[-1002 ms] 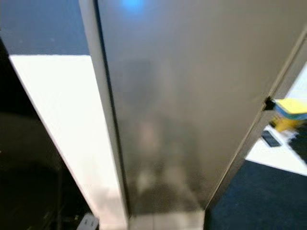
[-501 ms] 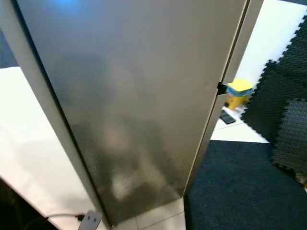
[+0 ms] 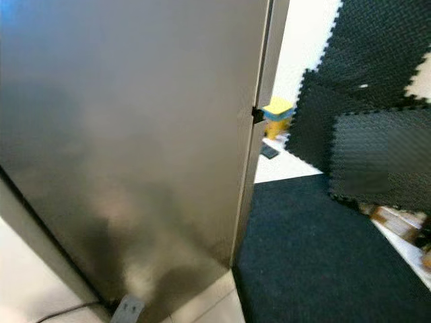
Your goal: Restocking fridge
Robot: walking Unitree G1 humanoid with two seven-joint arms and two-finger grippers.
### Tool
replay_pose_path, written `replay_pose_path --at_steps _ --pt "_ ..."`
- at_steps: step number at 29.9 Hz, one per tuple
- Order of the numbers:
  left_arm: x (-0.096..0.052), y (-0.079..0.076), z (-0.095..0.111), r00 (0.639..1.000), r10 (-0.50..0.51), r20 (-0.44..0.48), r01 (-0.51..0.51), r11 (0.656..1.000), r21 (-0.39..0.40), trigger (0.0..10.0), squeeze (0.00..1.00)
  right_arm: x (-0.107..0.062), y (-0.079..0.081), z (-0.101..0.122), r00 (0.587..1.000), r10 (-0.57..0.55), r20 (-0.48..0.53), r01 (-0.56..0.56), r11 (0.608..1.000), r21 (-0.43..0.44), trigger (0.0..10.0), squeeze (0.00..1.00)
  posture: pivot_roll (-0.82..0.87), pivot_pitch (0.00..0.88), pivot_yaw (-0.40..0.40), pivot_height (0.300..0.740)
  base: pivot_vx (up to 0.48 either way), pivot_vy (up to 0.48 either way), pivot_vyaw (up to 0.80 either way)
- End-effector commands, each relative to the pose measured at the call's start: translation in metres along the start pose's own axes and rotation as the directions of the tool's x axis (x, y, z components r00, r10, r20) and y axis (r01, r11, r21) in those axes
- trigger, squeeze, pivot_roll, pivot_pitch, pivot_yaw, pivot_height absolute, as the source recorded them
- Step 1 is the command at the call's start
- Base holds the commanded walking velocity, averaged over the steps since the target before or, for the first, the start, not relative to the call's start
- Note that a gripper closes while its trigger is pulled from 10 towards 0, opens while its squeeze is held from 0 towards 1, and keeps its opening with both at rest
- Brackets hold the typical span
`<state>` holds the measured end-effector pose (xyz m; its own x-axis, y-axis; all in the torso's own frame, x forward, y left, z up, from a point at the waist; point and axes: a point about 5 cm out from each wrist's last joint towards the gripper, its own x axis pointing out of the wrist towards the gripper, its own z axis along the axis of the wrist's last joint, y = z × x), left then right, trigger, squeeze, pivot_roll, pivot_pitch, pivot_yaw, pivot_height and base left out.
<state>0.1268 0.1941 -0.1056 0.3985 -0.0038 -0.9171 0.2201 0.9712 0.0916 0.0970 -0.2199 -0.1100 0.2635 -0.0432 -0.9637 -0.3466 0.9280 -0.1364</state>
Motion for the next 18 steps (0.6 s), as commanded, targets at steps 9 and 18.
replay_pose_path --at_steps 9,18 --pt "0.0006 0.0004 0.0054 1.000 0.001 0.014 -0.002 1.000 0.025 10.0 0.00 -0.0003 -0.0019 -0.0004 1.000 -0.004 -0.001 0.004 1.000 0.010 10.0 0.00 0.05 0.000 -0.008 0.740 0.000 0.000 -0.80" --pt "0.0004 -0.0001 0.0036 1.000 0.000 0.010 0.000 0.999 0.033 10.0 0.00 -0.0001 -0.0003 -0.0008 1.000 0.000 -0.002 0.000 1.000 0.011 10.0 0.00 0.05 0.000 -0.004 0.740 0.000 0.000 -0.80"
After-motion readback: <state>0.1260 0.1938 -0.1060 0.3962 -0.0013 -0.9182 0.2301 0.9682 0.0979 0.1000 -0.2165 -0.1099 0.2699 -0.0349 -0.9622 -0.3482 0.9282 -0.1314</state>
